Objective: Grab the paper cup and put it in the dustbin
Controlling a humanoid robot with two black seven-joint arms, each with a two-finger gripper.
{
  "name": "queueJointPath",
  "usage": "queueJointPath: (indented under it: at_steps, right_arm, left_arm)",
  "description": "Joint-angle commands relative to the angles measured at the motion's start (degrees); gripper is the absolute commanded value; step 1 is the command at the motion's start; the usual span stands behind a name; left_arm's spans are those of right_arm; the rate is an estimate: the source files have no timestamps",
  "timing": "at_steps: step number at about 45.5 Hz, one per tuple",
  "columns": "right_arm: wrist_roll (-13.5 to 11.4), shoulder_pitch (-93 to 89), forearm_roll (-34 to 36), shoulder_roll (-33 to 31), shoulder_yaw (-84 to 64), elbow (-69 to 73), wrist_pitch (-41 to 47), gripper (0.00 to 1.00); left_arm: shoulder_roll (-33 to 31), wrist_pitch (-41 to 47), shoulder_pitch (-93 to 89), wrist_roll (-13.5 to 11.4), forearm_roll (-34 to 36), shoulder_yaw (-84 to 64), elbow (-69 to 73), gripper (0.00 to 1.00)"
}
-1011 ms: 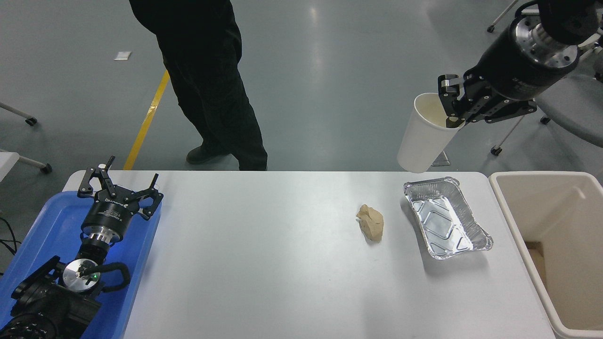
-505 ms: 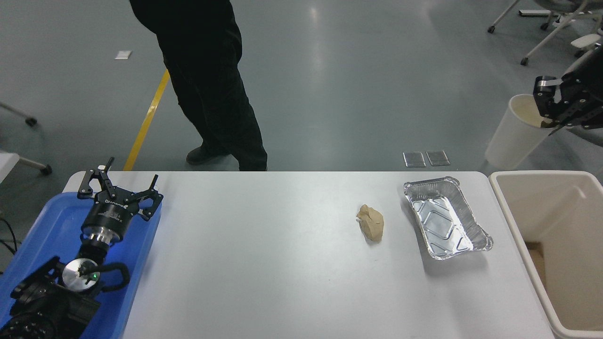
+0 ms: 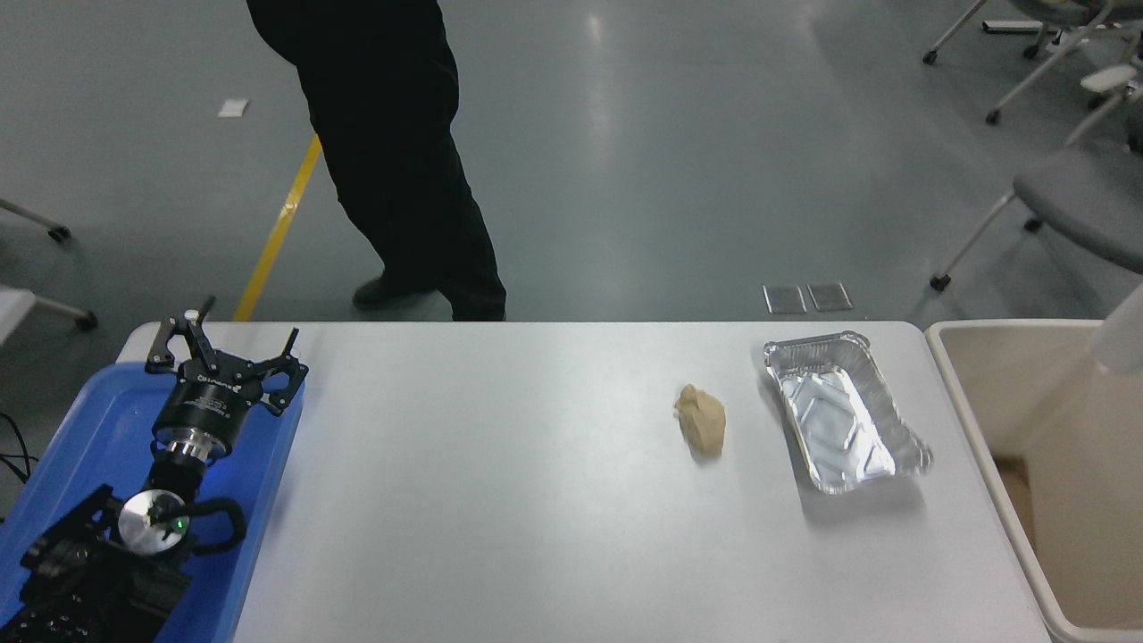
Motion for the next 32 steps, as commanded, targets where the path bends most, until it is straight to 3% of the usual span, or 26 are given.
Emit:
queueJointPath:
  at_steps: [1, 5, 12, 22, 32]
  right_arm:
    - [5.1, -22.1, -4.1, 1.3, 11.0, -10.6, -10.8, 0.0]
    - [7.6, -27.3, -4.3, 4.5, 12.1, -14.9, -13.6, 0.0]
    - [9.3, -34.5, -4.3, 9.6, 12.9, -22.2, -16.8, 0.0]
    - [9.5, -43.8, -4.3, 16.0, 19.8, -34.3, -17.6, 0.0]
    - [9.5, -45.2, -4.2, 17.5, 20.5, -35.7, -17.8, 0.0]
  left_arm:
    - [0.0, 0.0, 0.0, 0.0, 0.0, 0.0, 0.0, 0.99]
    - [0.0, 0.0, 0.0, -0.1, 0.0, 0.0, 0.0, 0.99]
    - [0.0, 0.0, 0.0, -0.1, 0.0, 0.0, 0.0, 0.99]
    - [0.0, 0.0, 0.0, -0.1, 0.0, 0.0, 0.1, 0.99]
    - [0.0, 0.0, 0.0, -0.1, 0.0, 0.0, 0.0, 0.99]
